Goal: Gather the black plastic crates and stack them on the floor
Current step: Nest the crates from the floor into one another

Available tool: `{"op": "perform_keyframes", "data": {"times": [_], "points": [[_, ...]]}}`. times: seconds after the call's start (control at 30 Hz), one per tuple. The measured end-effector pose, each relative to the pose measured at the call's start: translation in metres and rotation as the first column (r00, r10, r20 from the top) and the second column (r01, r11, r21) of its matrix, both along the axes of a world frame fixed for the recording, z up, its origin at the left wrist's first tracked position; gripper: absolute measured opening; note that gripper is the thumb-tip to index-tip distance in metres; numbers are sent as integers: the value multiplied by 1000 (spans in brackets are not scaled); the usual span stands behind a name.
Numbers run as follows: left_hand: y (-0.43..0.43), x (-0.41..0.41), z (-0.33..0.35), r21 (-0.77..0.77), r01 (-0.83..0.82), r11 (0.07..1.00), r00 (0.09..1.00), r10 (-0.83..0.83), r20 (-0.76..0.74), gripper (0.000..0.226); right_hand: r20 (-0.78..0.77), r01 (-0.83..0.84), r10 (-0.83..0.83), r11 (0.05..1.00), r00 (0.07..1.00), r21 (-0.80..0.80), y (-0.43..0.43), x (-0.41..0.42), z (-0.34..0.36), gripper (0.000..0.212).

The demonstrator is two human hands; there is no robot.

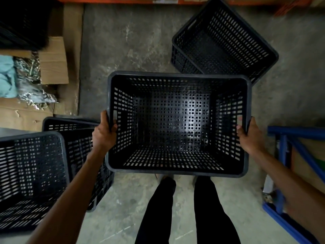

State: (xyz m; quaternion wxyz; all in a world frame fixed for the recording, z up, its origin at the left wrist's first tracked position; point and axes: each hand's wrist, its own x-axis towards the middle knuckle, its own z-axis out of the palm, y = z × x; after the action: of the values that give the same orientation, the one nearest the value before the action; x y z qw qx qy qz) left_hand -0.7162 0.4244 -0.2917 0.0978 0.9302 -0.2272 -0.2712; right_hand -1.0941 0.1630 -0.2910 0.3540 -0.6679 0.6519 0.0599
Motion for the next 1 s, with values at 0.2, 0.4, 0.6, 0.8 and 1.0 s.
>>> {"op": "perform_keyframes", "data": {"times": [0.2, 0.4, 0.6, 0.8, 1.0], "points": [[2, 5, -1, -36, -34, 999, 999, 33, -3, 38, 16, 29, -29, 999, 999, 21, 4, 2, -3, 35], [7, 11, -12, -11, 6, 1000, 998, -5, 56, 37, -27, 34, -36, 996, 999, -80, 10, 6, -20, 31], [7, -1, -17, -45, 95, 994, 983, -87, 159, 53, -13, -138, 141, 939, 990, -316, 22, 1, -18, 62], [5, -3, -25, -161, 316, 935, 909, -249, 334, 90, -224, -388, 319, 805, 921, -449, 21, 4, -22, 75], [11, 10, -40, -126, 442, 888, 852, -372, 370, 74, -323, -519, 413, 749, 852, -412, 13, -7, -37, 87]]}}
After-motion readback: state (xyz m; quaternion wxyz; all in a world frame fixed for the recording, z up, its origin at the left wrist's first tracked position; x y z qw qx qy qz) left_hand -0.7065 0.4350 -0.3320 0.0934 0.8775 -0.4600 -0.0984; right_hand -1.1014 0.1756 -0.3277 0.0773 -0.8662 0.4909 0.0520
